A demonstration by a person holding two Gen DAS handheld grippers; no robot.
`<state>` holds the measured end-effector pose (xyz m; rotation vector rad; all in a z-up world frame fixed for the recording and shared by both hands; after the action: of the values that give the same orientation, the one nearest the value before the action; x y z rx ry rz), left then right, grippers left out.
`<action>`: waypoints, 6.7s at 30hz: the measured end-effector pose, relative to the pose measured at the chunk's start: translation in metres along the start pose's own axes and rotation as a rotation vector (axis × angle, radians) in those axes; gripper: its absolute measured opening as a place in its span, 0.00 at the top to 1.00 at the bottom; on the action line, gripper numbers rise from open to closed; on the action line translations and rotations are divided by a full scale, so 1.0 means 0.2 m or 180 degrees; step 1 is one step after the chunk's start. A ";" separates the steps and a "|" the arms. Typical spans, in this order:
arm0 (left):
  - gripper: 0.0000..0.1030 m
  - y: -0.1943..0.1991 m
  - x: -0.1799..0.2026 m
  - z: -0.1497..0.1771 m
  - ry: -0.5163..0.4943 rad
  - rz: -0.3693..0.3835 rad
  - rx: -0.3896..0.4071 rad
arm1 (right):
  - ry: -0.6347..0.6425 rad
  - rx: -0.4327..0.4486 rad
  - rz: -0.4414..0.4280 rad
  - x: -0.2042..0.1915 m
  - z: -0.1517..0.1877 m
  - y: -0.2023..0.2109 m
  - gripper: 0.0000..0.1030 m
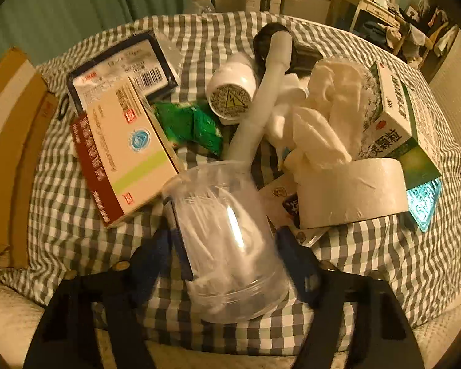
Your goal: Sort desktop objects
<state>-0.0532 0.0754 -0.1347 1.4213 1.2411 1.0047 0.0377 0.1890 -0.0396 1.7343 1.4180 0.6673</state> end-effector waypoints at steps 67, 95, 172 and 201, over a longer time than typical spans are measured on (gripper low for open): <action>0.02 0.82 -1.56 0.17 0.2491 -0.0754 0.1171 | 0.1075 -0.0848 -0.2379 -1.94 -0.54 -0.18 0.01; 0.00 0.10 -0.51 -0.19 0.0995 -0.0048 0.0280 | -0.0340 -0.0439 -0.0424 0.00 -0.21 -0.30 0.00; 0.00 0.79 -1.64 0.10 0.2520 -0.0738 0.1113 | 0.1053 -0.0048 -0.2105 -1.65 -0.66 0.11 0.17; 0.00 -0.04 0.26 -0.21 -0.0219 -0.0191 0.0003 | -0.1200 -0.0943 -0.0190 0.64 -0.17 -0.59 0.13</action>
<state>-0.0883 0.1336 -0.1352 1.3999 1.2268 0.9074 -0.0241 0.3295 -0.1297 1.4841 1.0482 0.4604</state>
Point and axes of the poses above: each gripper's, at about its wrist camera, not at the fingertips, and y roughly against the way its jaws point, x to its right, z to its underside, the point moved 1 cm from there along -y, roughly the way its jaws point, and after that the axes turned 11 degrees about -x, right-handed, at the moved point
